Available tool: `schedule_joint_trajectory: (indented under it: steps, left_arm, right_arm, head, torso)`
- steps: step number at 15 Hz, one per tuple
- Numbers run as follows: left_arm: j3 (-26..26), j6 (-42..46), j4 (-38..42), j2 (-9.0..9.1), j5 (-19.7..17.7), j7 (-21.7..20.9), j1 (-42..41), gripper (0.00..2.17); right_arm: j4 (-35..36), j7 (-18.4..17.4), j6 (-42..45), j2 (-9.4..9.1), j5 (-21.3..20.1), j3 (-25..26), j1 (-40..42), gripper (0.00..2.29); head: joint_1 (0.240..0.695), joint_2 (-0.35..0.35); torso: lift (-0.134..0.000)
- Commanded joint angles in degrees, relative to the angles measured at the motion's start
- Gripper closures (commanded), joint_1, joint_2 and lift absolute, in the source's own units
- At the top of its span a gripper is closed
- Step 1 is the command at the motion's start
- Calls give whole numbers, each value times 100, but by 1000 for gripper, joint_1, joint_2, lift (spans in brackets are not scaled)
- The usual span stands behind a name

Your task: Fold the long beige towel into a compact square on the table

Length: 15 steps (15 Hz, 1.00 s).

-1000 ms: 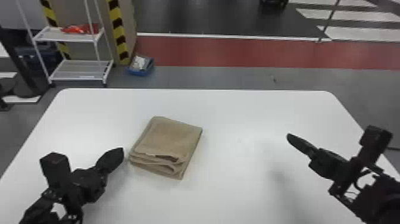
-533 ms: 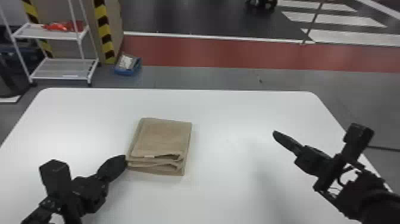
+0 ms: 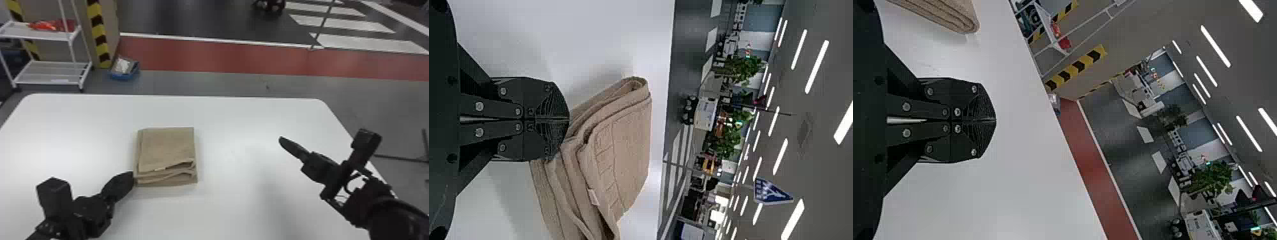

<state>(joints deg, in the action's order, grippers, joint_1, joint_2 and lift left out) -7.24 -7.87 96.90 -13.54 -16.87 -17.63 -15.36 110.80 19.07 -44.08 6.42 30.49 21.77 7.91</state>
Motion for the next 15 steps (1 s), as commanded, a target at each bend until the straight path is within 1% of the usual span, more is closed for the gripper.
schedule_joint_trajectory:
  steps: [1,3,4,5,7,8,9,11,12,13,15]
  left_arm:
    - [109,0,241,1,-9,14,-160,1706]
    - [390,0,637,-8,-79,40,-424,1696]
    - [549,-18,822,-17,-123,31,-520,1696]
    - [733,-18,988,-34,-211,22,-608,1696]
    - [1102,-53,1094,-43,-317,31,-652,1696]
    - [1296,-53,1094,-34,-343,31,-652,1696]
    - [1454,-53,1094,-26,-431,31,-661,1696]
    - [1770,-71,1094,-43,-633,-22,-696,1696]
    - [1876,-53,1094,-43,-651,-65,-723,1696]
    - [1911,-53,1085,-43,-651,-92,-740,1696]
    - [1911,-18,1041,-43,-633,-92,-749,1696]
  right_arm:
    - [-15,1,0,0,-17,-138,-18,2017]
    - [-6,-17,0,-26,-87,-551,-62,2017]
    - [-6,-52,18,-44,-140,-823,-114,2017]
    - [-6,-105,70,-70,-298,-1219,-158,2017]
    - [-23,-193,211,-334,-773,-1957,-334,2017]
    - [-129,-202,316,-492,-1089,-2326,-440,2017]
    - [-278,-202,369,-580,-1265,-2564,-554,2017]
    - [-559,-325,492,-607,-1572,-3038,-703,2017]
    - [-647,-342,492,-607,-1660,-3179,-721,2017]
    - [-691,-342,492,-607,-1766,-3275,-712,2017]
    - [-744,-342,475,-598,-1898,-3390,-651,2017]
  head:
    - [695,-176]
    - [695,-160]
    - [695,-142]
    - [695,-117]
    - [695,-55]
    - [695,29]
    - [695,71]
    - [695,159]
    - [695,200]
    - [695,255]
    - [695,291]
  torso:
    - [-123]
    - [-123]
    - [-123]
    - [-123]
    - [-123]
    - [-123]
    - [-123]
    - [-123]
    - [-123]
    - [-123]
    - [-123]
